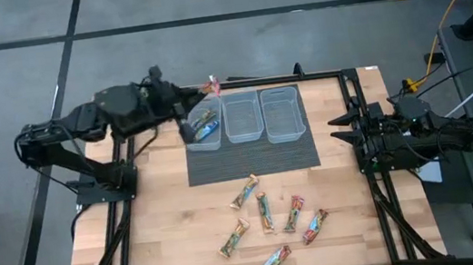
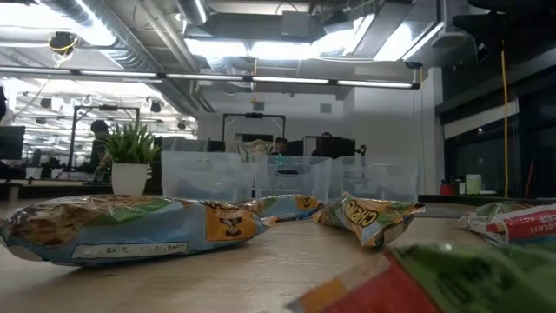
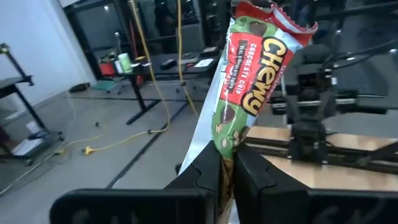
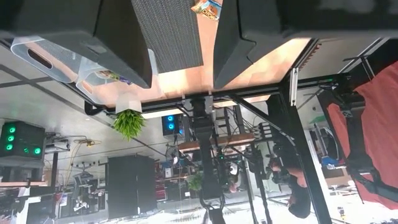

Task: Pick and place Granola Bars by type
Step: Put the red granola bar into the middle transparent bin

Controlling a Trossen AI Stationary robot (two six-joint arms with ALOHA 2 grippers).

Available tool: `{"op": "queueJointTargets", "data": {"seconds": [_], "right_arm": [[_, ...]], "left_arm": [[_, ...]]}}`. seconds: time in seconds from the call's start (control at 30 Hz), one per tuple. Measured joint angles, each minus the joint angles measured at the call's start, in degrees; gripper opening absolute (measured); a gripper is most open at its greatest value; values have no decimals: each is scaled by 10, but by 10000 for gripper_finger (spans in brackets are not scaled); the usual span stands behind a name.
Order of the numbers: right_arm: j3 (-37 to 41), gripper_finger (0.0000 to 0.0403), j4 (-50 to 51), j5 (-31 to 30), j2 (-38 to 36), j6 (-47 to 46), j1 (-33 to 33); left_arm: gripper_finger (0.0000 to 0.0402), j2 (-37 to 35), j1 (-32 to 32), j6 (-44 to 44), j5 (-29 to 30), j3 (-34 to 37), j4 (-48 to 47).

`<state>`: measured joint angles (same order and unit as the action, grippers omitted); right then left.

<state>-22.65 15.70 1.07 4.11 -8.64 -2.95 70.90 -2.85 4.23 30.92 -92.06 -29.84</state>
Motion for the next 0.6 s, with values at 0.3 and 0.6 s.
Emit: {"op": "queueJointTargets", "data": {"seconds": [0.3, 0.6], "right_arm": [[0, 174, 0, 0, 0, 1, 0], [0, 174, 0, 0, 0, 1, 0]], "left_arm": [[16, 108, 132, -37, -145, -86, 45], [17, 253, 248, -46, -237, -248, -42]]}}
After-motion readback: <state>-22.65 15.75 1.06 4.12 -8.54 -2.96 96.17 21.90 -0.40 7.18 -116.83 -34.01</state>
